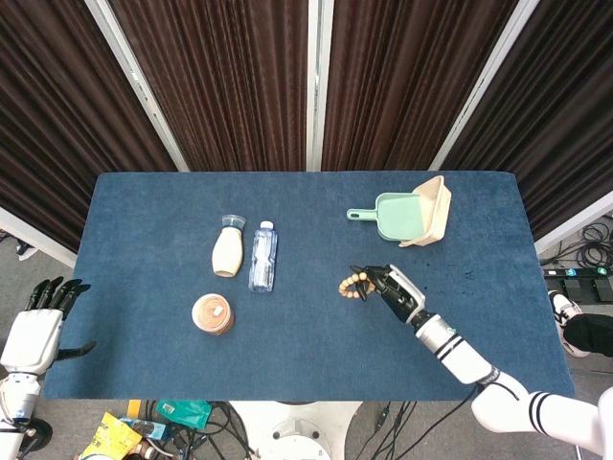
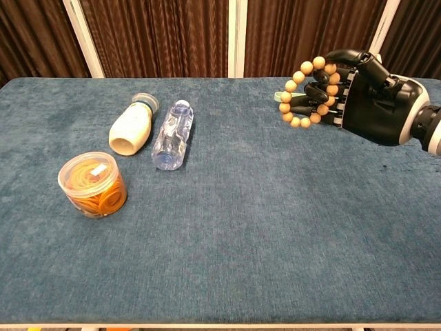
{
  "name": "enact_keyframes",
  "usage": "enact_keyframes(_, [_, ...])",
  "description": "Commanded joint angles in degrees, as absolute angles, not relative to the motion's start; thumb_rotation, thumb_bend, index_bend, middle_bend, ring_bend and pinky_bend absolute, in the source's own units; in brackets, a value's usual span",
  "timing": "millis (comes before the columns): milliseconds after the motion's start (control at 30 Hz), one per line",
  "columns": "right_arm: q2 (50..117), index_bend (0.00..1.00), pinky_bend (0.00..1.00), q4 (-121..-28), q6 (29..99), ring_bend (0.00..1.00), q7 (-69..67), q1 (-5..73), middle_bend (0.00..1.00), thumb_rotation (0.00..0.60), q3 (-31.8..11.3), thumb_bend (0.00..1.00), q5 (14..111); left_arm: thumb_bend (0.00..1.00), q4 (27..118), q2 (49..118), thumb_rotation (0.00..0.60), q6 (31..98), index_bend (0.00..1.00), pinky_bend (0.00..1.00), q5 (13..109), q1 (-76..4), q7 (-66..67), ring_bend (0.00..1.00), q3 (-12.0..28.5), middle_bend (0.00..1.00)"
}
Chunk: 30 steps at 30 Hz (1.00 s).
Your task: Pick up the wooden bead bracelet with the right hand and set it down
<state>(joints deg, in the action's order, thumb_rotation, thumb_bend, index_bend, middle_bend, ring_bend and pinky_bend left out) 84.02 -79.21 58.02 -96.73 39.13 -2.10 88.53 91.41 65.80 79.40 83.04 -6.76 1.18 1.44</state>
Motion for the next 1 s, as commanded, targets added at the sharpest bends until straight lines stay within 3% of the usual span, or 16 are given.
enact_keyframes(33, [84.0,0.64,0.01,-79.0,57.9,0.38,-97.0,39.2,0.71,0.356,-2.3,0.60,88.5,0.03,91.4,65.8,0.600,79.3,0.19,0.02,83.0,-6.8,1.2,0.02,1.5,0.13])
enact_keyframes(400, [83.4,0.50,0.01,-78.3,59.3,0.28,-98.7,39.5,0.58,0.353,-2.2,0.95,90.9,0.03,91.4,65.8,0.600,79.5,0.19,0.02,83.2,-6.9,1.1,0.02,1.4,0.13])
enact_keyframes(633, [83.3,0.45,0.01,-77.3,60.2,0.26,-99.5,40.0,0.54,0.325,-1.6,1.00,92.4,0.03,91.3,65.9,0.600,79.7,0.19,0.02,83.1,-6.8,1.1,0.02,1.4,0.13])
enact_keyframes(700, [83.3,0.42,0.01,-76.8,60.4,0.24,-99.7,40.2,0.52,0.279,-1.1,1.00,93.3,0.03,91.2,66.0,0.600,79.7,0.19,0.02,83.2,-6.7,1.0,0.02,1.3,0.13])
enact_keyframes(733, [83.2,0.40,0.01,-76.5,60.4,0.23,-100.0,40.4,0.51,0.251,-0.6,0.98,93.9,0.03,91.1,66.0,0.600,79.7,0.19,0.02,83.2,-6.8,0.9,0.02,1.3,0.13])
enact_keyframes(800, [83.2,0.36,0.01,-76.0,60.4,0.21,-100.3,40.6,0.49,0.168,-0.3,0.81,94.2,0.03,91.1,66.0,0.600,79.6,0.19,0.02,83.2,-6.9,1.0,0.02,1.3,0.13])
enact_keyframes(867, [83.3,0.34,0.01,-75.9,60.4,0.21,-100.9,40.7,0.49,0.108,-0.2,0.50,94.0,0.03,91.1,66.0,0.600,79.5,0.19,0.02,83.2,-7.0,1.0,0.02,1.4,0.13])
enact_keyframes(900, [83.3,0.34,0.01,-75.8,60.4,0.21,-101.0,40.8,0.50,0.090,-0.2,0.40,93.9,0.03,91.2,66.0,0.600,79.5,0.19,0.02,83.2,-7.0,1.0,0.02,1.4,0.13])
enact_keyframes(1000, [83.4,0.34,0.01,-76.0,60.6,0.22,-102.3,40.7,0.53,0.077,-0.1,0.22,93.5,0.03,91.2,65.9,0.600,79.5,0.19,0.02,83.2,-7.0,1.0,0.02,1.4,0.13])
